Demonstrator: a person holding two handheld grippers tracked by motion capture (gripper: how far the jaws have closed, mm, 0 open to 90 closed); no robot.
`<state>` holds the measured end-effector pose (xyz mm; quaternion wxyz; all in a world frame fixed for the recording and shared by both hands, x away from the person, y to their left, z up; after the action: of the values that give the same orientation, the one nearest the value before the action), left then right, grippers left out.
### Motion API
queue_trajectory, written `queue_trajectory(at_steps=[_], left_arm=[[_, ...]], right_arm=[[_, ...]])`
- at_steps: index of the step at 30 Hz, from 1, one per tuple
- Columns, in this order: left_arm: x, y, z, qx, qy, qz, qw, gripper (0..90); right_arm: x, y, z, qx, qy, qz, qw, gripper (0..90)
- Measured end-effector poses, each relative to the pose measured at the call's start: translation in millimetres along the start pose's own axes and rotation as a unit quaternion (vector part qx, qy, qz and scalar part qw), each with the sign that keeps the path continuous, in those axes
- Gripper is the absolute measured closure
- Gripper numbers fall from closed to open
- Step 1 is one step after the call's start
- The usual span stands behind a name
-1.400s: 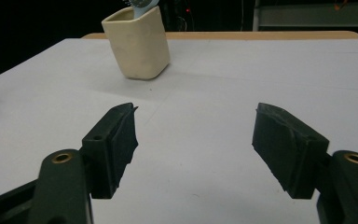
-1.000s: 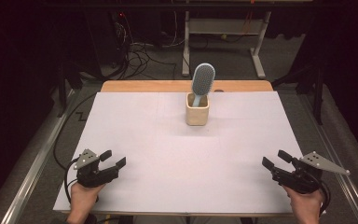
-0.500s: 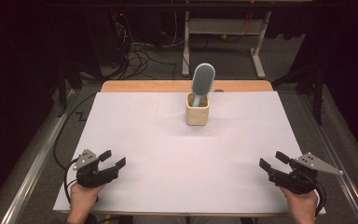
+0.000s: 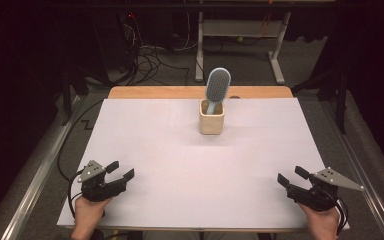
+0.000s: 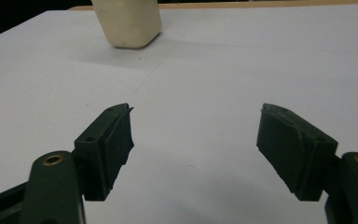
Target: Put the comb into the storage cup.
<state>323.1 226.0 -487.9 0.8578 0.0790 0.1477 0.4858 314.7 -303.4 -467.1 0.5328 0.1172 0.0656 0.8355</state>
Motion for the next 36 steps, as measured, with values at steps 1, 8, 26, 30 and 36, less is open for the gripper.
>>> queue_trajectory(at_steps=[1, 8, 26, 30, 36], left_arm=[[-0.1, -0.1, 0.0, 0.000, 0.000, 0.000, 1.0000, 31.0], [0.9, 0.3, -0.3, 0.001, 0.002, -0.001, 1.0000, 30.8], [0.7, -0.1, -0.6, 0.002, 0.003, -0.002, 1.0000, 30.7], [0.2, -0.4, -0.5, 0.002, 0.004, -0.002, 1.0000, 30.7], [0.2, 0.1, 0.3, -0.002, 0.004, -0.002, 1.0000, 30.8]], right_arm=[[-0.1, 0.0, -0.3, 0.000, 0.000, 0.000, 1.0000, 26.9], [-0.2, 0.1, -6.0, -0.002, 0.007, -0.001, 1.0000, 27.5], [-2.3, -1.3, -17.4, 0.006, -0.001, -0.006, 1.0000, 28.0], [-2.6, -0.7, -20.4, 0.009, -0.002, -0.004, 1.0000, 28.0], [-1.6, 0.1, -23.8, 0.012, -0.004, -0.003, 0.9999, 27.6]])
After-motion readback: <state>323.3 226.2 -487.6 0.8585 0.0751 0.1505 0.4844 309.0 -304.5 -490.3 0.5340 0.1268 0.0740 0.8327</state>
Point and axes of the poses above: each handheld gripper's, and its own axes: y roughly backward along the jaws, z roughly out of its top, x roughly to its left, the point moved 6 cm from there along -y, roughly forward along the jaws, and after that the axes turned 13 degrees about -x, right-handed, at the moved point
